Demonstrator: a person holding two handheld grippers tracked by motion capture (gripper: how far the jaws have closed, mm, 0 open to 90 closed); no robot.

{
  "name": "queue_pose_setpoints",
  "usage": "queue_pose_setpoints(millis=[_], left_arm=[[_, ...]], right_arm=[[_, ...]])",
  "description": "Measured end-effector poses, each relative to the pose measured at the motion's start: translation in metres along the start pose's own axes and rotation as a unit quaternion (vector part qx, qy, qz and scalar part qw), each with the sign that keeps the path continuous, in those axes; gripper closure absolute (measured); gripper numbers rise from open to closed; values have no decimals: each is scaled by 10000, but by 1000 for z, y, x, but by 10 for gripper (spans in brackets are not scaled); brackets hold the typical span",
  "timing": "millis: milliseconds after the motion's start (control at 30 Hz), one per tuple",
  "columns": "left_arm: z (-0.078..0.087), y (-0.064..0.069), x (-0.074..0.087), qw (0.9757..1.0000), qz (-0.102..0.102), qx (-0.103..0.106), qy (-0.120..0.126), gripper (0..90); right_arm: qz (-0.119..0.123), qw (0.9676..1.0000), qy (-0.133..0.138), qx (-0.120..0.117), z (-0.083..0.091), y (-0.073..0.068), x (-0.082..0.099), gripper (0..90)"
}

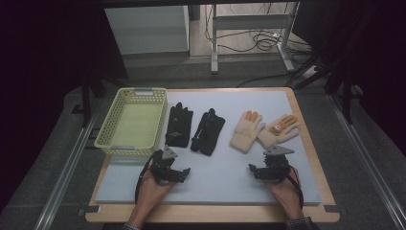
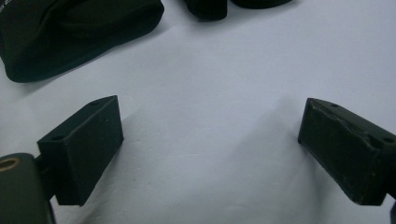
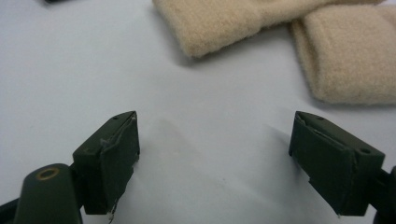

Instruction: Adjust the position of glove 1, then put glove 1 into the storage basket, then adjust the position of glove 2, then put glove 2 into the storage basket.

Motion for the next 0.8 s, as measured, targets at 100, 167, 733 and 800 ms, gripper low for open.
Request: queue_pose_setpoints(millis=[100,167,733,800], left_arm=[[0,0,0,10000,4,0,4,68],[0,0,0,10000,6,-4,8,68],[0,0,0,10000,-19,-1,-3,69],[0,0,0,10000,-19,0,-2,69]], right_arm=[[1,10000,2,-6,0,0,0,156],[3,10000,2,-4,0,0,0,156],[-39,10000,-25,-26,1,-2,-2,178],[-28,10000,-69,-62,0,-3,-3,179]])
Point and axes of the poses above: each handheld gripper's, and its own axes: z roughly backward along the jaws, x roughly out of its underside, y roughly to its right, the point moved 9 cm from there along -z, roughly forward along the jaws, and after that the axes turned 12 degrees about -z, right-handed, at the moved point
